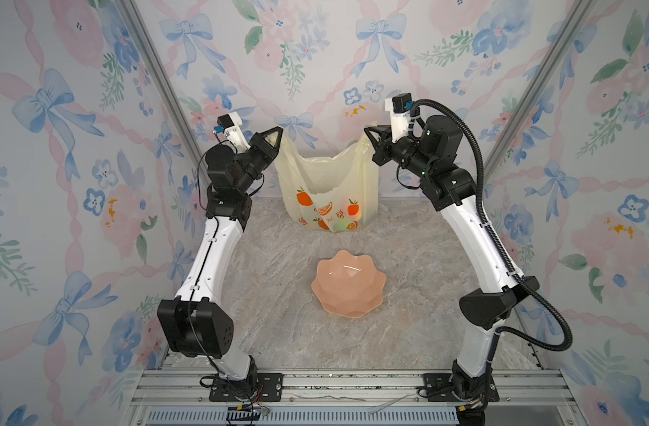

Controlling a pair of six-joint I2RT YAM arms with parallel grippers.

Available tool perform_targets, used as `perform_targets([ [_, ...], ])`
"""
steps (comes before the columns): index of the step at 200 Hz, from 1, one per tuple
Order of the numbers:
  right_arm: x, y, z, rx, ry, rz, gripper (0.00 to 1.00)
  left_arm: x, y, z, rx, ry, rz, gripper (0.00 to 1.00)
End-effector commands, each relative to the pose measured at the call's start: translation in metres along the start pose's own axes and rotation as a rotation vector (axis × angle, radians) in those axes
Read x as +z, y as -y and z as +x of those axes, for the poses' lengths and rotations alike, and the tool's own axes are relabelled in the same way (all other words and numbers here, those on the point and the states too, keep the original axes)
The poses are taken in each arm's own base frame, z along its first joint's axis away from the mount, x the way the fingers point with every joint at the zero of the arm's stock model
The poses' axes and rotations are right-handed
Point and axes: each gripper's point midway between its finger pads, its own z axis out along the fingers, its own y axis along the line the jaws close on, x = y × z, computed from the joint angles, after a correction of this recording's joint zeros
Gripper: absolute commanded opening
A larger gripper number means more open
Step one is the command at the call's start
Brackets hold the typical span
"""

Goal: Place the fruits into the plastic bag
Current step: Place the plastic bag at the top-center of the table.

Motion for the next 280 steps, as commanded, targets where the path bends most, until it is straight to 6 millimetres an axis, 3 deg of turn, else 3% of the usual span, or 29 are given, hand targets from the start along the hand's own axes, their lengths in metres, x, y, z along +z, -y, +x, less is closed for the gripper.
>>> perform_targets([
  [1, -0.011, 0.034, -0.017, 0.089, 0.093, 0.028, 0.00, 0.009, -0.010, 0.014, 0.000, -0.037, 0.006, 0.00],
  [60, -0.034, 0.072, -0.016, 0.127, 0.137, 0.079, 0.00, 0.022, -0.019, 0.048, 0.005, -0.107, 0.007, 0.00],
  [92, -0.038, 0.086, -0.010, 0.154, 0.134, 0.100, 0.00, 0.024, -0.015, 0.053, 0.004, -0.120, 0.018, 0.00],
  [131, -0.049, 0.093, 0.017, 0.185, 0.104, 0.126, 0.00, 0.011, -0.011, 0.069, 0.013, -0.140, 0.007, 0.00],
  [145, -0.055, 0.097, 0.039, 0.210, 0.084, 0.142, 0.00, 0.000, -0.015, 0.078, 0.021, -0.148, -0.014, 0.00],
  [148, -0.063, 0.094, 0.032, 0.207, 0.099, 0.141, 0.00, -0.003, -0.017, 0.080, 0.020, -0.150, -0.021, 0.00],
  [177, -0.085, 0.091, 0.070, 0.249, 0.050, 0.164, 0.00, -0.029, -0.021, 0.096, 0.007, -0.165, -0.043, 0.00],
  [216, -0.110, 0.079, 0.097, 0.255, -0.002, 0.177, 0.00, -0.054, -0.015, 0.103, 0.019, -0.163, -0.050, 0.00],
  [254, -0.118, 0.066, 0.105, 0.254, -0.047, 0.161, 0.00, -0.063, -0.007, 0.105, 0.017, -0.159, -0.043, 0.00],
  [280, -0.112, 0.048, 0.108, 0.226, -0.087, 0.139, 0.00, -0.060, 0.000, 0.112, 0.020, -0.176, -0.023, 0.00],
])
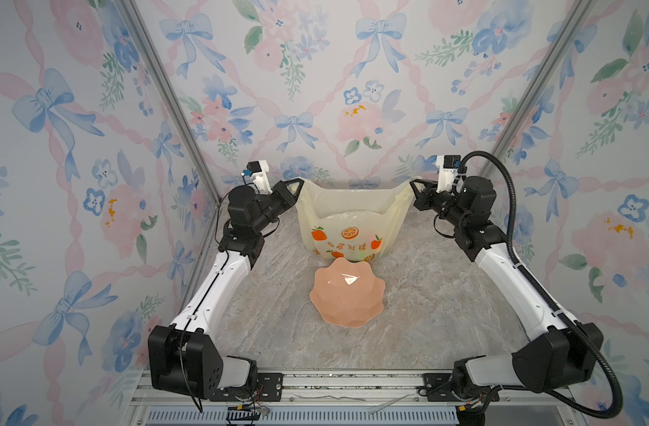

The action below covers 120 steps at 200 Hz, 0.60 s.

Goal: Place the fruits into the plastic bag
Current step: Place the plastic bag at the top-center of the table.

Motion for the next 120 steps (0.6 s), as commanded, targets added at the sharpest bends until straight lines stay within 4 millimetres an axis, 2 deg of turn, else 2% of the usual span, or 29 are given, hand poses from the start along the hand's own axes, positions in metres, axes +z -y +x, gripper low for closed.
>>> perform_targets([
  [1, -0.005, -0.022, -0.010, -0.051, 0.015, -0.027, 0.00, 0.001, 0.016, -0.002, 0.049, 0.024, 0.041, 0.00],
  [27, 0.013, -0.052, 0.009, -0.061, -0.043, -0.097, 0.00, 0.020, 0.024, 0.026, 0.057, -0.045, 0.070, 0.00],
  [64, 0.048, -0.081, 0.035, -0.049, -0.110, -0.164, 0.00, 0.048, 0.037, 0.098, 0.099, -0.202, 0.125, 0.00],
  [98, 0.077, -0.085, 0.050, -0.028, -0.145, -0.175, 0.00, 0.056, 0.045, 0.171, 0.136, -0.355, 0.175, 0.00],
  [103, 0.078, -0.085, 0.046, -0.023, -0.139, -0.172, 0.00, 0.056, 0.045, 0.181, 0.139, -0.374, 0.180, 0.00],
  [106, 0.085, -0.082, 0.056, -0.015, -0.160, -0.165, 0.00, 0.056, 0.045, 0.186, 0.140, -0.385, 0.181, 0.00],
  [120, 0.097, -0.079, 0.062, 0.004, -0.173, -0.161, 0.00, 0.055, 0.046, 0.208, 0.151, -0.429, 0.193, 0.00],
])
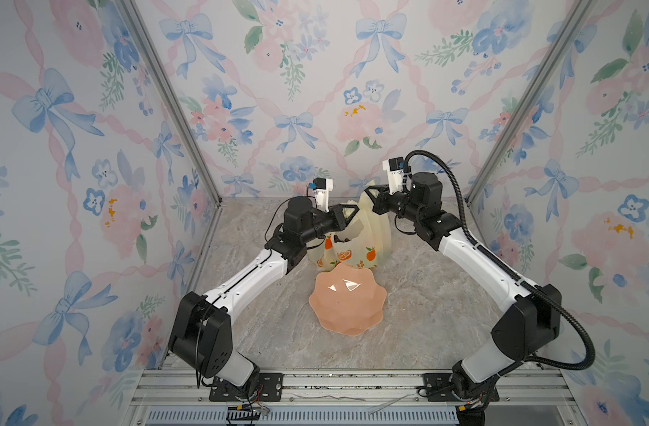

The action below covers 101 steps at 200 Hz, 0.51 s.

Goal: Place the fruits into the plastic bag
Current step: Place the plastic bag at the top-center of the table.

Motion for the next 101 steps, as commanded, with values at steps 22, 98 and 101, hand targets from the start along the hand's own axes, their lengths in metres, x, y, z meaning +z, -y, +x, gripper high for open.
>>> perform_targets([
  [22, 0.029, 0.003, 0.000, 0.069, -0.003, -0.017, 0.00, 0.020, 0.004, 0.056, 0.071, -0.122, 0.039, 0.00],
  [98, 0.083, -0.009, 0.058, 0.218, -0.118, -0.102, 0.00, 0.059, -0.015, 0.146, 0.073, -0.301, 0.016, 0.00],
  [101, 0.085, -0.009, 0.062, 0.230, -0.123, -0.103, 0.00, 0.060, -0.016, 0.149, 0.073, -0.306, 0.013, 0.00],
])
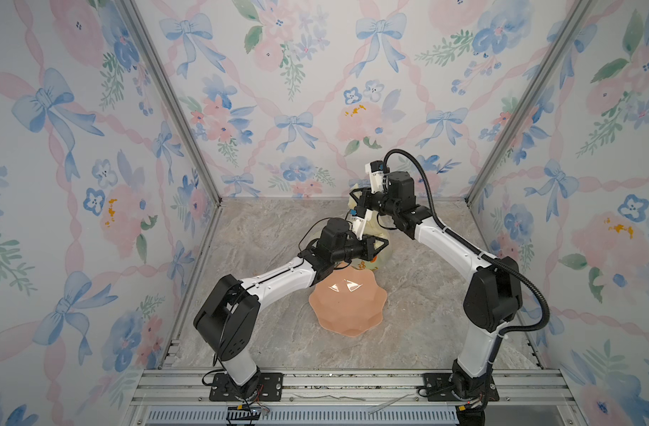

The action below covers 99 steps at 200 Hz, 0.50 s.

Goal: Place the fruits into the plastic bag
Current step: Place the plastic bag at the top-center of the table.

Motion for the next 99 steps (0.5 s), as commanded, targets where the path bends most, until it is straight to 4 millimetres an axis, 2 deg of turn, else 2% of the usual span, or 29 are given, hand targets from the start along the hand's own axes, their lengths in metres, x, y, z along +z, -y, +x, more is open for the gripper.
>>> perform_targets([
  [1, 0.021, -0.013, 0.019, 0.091, -0.031, -0.076, 0.00, 0.017, -0.010, 0.030, 0.017, -0.067, -0.014, 0.00],
  [38, 0.041, 0.000, 0.050, 0.192, -0.081, -0.087, 0.00, 0.020, -0.028, 0.052, 0.006, -0.094, -0.068, 0.00],
  [50, 0.043, 0.002, 0.053, 0.202, -0.086, -0.087, 0.00, 0.017, -0.030, 0.051, 0.014, -0.084, -0.084, 0.10],
  [77, 0.040, 0.002, 0.049, 0.192, -0.079, -0.071, 0.23, 0.003, -0.034, 0.040, 0.025, -0.042, -0.118, 0.37],
  [99, 0.032, 0.003, 0.043, 0.171, -0.072, -0.044, 0.53, -0.006, -0.039, 0.031, 0.027, -0.017, -0.143, 0.55],
])
